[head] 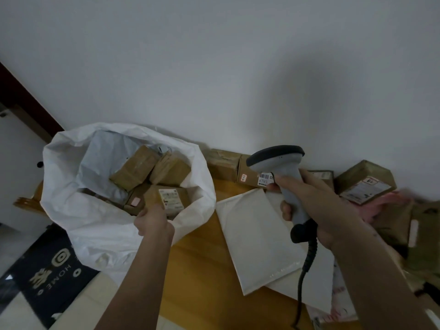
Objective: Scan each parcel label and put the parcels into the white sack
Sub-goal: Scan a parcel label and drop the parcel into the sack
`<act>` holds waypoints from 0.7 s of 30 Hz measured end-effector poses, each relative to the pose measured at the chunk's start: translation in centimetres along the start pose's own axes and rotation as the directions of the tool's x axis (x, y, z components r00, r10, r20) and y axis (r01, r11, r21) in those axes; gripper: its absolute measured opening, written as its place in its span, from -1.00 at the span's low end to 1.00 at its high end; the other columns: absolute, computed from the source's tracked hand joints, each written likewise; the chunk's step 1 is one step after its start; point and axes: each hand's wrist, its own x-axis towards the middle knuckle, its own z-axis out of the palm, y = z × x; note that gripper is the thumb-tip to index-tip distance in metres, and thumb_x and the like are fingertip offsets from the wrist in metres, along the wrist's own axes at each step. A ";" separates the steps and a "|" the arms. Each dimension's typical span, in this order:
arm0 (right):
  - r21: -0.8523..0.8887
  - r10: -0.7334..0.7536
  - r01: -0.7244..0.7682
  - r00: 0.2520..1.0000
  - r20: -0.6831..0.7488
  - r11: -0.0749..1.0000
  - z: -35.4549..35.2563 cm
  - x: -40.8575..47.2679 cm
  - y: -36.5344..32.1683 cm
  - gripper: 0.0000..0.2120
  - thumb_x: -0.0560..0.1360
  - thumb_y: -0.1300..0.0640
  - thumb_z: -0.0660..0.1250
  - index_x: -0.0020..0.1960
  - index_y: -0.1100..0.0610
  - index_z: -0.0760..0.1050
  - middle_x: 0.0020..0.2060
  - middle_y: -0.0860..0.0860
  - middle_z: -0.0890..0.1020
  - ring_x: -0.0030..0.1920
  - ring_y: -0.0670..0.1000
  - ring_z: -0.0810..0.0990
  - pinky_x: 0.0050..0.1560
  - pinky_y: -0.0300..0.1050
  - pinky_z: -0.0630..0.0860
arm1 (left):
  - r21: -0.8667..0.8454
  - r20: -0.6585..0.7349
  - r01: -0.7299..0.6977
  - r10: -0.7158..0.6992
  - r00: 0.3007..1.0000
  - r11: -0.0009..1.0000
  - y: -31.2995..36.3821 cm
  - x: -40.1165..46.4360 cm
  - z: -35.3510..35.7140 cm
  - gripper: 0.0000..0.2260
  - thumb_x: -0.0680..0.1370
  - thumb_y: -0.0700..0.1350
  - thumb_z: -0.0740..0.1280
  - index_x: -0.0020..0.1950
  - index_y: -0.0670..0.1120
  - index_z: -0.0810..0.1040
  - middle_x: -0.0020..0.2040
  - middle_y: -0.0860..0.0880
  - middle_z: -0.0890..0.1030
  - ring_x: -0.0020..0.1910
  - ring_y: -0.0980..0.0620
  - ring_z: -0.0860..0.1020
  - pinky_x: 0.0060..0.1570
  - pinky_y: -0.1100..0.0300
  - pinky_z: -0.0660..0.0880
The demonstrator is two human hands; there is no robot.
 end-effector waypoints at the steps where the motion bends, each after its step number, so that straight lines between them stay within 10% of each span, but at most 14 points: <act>1: 0.006 -0.001 0.001 1.000 -0.007 1.000 -0.1 0.3 0.2 -0.79 0.53 0.04 0.36 0.12 0.10 0.52 -0.11 0.06 0.64 -0.48 -0.06 0.44 -0.41 -0.16 0.45 | -0.052 0.020 -0.009 0.010 1.000 0.999 -0.4 0.0 0.3 -0.70 0.51 -0.26 0.34 0.25 -0.21 0.50 0.15 -0.15 0.57 -0.10 -0.03 0.57 -0.21 0.20 0.57; 5: 0.036 -0.014 0.016 0.999 -0.049 0.999 -0.7 1.7 1.1 -0.79 0.54 0.07 0.36 0.15 0.08 0.50 -0.06 0.09 0.63 -0.47 -0.06 0.44 -0.42 -0.16 0.45 | -0.136 0.171 -0.042 0.065 0.983 0.990 -2.2 -2.7 1.4 -0.81 0.56 -0.35 0.26 0.10 -0.16 0.57 0.08 -0.13 0.57 -0.18 -0.01 0.58 -0.22 0.25 0.56; 11: 0.018 -0.065 0.068 0.986 -0.154 0.997 -2.9 3.3 2.1 -0.72 0.51 0.11 0.40 0.19 0.13 0.47 -0.16 0.08 0.57 -0.45 -0.07 0.45 -0.42 -0.14 0.44 | 0.329 0.583 -0.245 0.008 0.812 0.912 -7.7 -6.9 4.0 -0.89 0.60 -0.28 0.27 0.07 -0.13 0.54 0.02 -0.10 0.57 -0.11 -0.04 0.59 -0.15 0.23 0.57; 15: -0.008 -0.073 0.073 0.974 -0.213 0.997 -5.2 4.4 2.6 -0.77 0.54 0.14 0.37 0.17 0.12 0.47 -0.26 -0.02 0.56 -0.49 -0.08 0.44 -0.46 -0.19 0.43 | 0.484 0.873 -0.793 -0.137 0.468 0.371 -14.6 -6.2 4.8 -0.72 0.55 -0.14 0.39 0.24 -0.11 0.51 0.20 -0.10 0.56 0.08 -0.03 0.57 0.05 0.17 0.54; 21: 0.011 -0.045 0.050 0.966 -0.253 0.999 -9.0 7.0 3.5 -0.88 0.55 0.14 0.36 0.06 0.08 0.47 -0.27 -0.01 0.55 -0.47 -0.05 0.44 -0.42 -0.13 0.43 | 0.266 0.812 -0.949 -0.492 0.315 -0.168 -21.1 -4.5 4.5 -0.12 0.46 0.05 0.47 0.60 0.07 -0.02 0.60 -0.06 -0.02 0.54 -0.14 0.10 0.47 -0.03 0.18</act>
